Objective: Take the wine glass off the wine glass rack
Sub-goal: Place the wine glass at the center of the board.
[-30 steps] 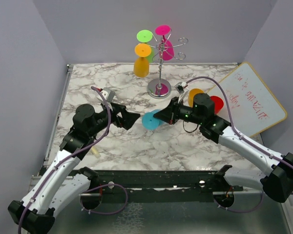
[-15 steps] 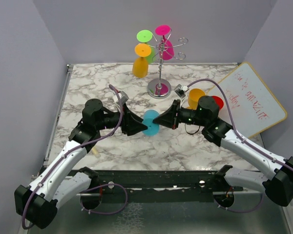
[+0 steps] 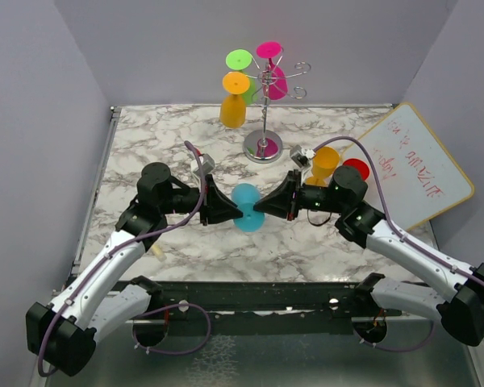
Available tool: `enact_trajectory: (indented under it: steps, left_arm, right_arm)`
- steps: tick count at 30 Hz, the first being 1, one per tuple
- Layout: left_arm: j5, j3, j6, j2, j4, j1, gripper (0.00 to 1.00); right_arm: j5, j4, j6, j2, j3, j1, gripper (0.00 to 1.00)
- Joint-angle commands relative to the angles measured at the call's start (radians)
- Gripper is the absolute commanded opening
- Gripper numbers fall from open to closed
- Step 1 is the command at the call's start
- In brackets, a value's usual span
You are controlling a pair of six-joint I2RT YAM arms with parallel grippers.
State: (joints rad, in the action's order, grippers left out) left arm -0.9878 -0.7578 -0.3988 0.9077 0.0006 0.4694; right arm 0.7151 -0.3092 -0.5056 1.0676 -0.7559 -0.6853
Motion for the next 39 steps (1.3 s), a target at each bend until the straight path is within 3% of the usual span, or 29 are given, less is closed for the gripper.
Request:
enact_trajectory:
  steps: [1, 9, 12, 17, 19, 25, 26, 28, 32, 36, 39]
  left_arm:
    - [-0.039, 0.017, -0.03, 0.011, 0.066, -0.002, 0.14]
    - [-0.042, 0.021, -0.042, 0.031, 0.088, 0.0, 0.13]
    - [-0.033, 0.035, -0.033, 0.036, 0.084, 0.0, 0.26]
    - [-0.016, 0.066, -0.02, 0.047, 0.082, 0.0, 0.12]
    - [-0.027, 0.053, -0.016, 0.047, 0.084, 0.0, 0.0]
    - [-0.043, 0.057, 0.002, 0.052, 0.084, 0.0, 0.0]
    - [-0.048, 0.069, 0.005, 0.054, 0.082, 0.001, 0.0]
    - [-0.058, 0.085, 0.01, 0.052, 0.079, 0.004, 0.0]
    - [-0.112, 0.103, 0.102, 0.027, 0.042, 0.025, 0.0]
    - [-0.004, 0.174, 0.216, -0.049, 0.035, 0.058, 0.0]
    - [-0.122, 0.222, 0.385, -0.098, 0.045, 0.079, 0.0]
  right_arm:
    - [0.039, -0.108, -0.026, -0.026, 0.034, 0.001, 0.01]
    - [0.047, -0.131, -0.033, -0.015, 0.035, 0.001, 0.01]
    - [0.042, -0.127, -0.028, -0.018, 0.034, 0.001, 0.01]
    - [0.023, -0.055, 0.028, -0.012, 0.001, 0.001, 0.01]
    - [0.037, -0.041, 0.036, -0.004, -0.012, 0.001, 0.01]
    - [-0.008, -0.011, 0.019, 0.033, -0.035, 0.001, 0.02]
    - [-0.025, 0.011, 0.023, 0.045, -0.044, 0.001, 0.06]
    - [-0.032, 0.052, 0.037, 0.061, -0.065, 0.001, 0.29]
    - [-0.11, 0.208, 0.072, 0.081, -0.137, 0.001, 0.48]
    - [-0.307, 0.351, 0.111, 0.058, -0.185, 0.003, 0.67]
    - [-0.448, 0.493, 0.124, 0.083, -0.242, 0.028, 0.76]
